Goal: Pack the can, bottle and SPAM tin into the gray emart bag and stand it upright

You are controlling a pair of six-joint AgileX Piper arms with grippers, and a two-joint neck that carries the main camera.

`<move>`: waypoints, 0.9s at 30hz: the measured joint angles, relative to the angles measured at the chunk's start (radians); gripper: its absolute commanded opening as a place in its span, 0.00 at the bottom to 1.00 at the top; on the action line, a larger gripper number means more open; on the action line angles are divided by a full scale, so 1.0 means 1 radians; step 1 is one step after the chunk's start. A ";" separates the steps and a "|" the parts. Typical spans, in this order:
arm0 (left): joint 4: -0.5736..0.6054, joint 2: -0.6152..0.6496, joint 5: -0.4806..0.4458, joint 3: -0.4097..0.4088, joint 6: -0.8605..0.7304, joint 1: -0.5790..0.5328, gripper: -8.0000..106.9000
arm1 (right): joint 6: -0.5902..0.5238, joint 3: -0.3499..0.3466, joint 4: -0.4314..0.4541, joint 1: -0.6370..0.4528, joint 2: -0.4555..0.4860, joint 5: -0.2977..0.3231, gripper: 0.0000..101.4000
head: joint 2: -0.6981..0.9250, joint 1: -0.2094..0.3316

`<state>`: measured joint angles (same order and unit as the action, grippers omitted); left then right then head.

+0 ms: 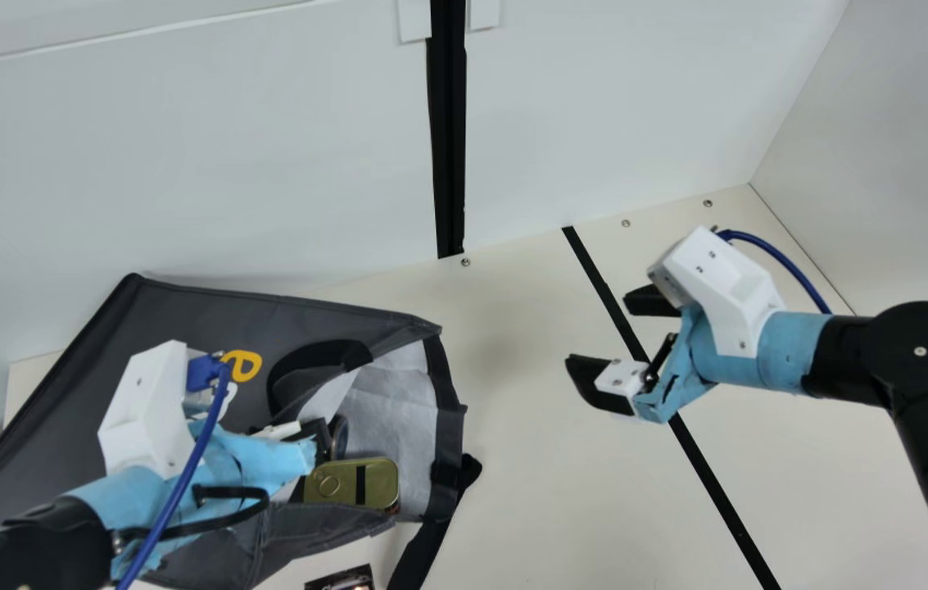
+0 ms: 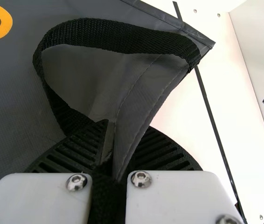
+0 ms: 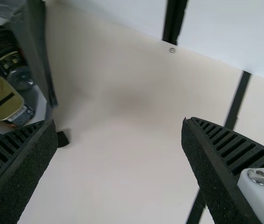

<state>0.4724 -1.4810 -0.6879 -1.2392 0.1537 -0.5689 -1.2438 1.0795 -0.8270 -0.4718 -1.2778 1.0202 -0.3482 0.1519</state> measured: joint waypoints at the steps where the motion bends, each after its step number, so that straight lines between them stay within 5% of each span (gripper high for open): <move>1: 0.000 0.000 0.000 0.000 0.000 0.000 0.00 | 0.009 0.000 0.009 -0.012 0.006 0.000 0.94 | 0.002 0.000; 18: 0.000 0.000 0.000 0.000 0.000 0.000 0.00 | 0.242 0.039 0.243 -0.140 0.126 -0.035 0.94 | 0.000 0.000; 27: 0.000 0.000 0.000 0.000 0.000 0.000 0.00 | 0.429 0.097 0.396 -0.146 0.169 0.012 0.94 | 0.002 0.000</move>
<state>0.4724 -1.4810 -0.6879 -1.2392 0.1537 -0.5689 -0.8144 1.1761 -0.4307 -0.6177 -1.1089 1.0319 -0.3467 0.1519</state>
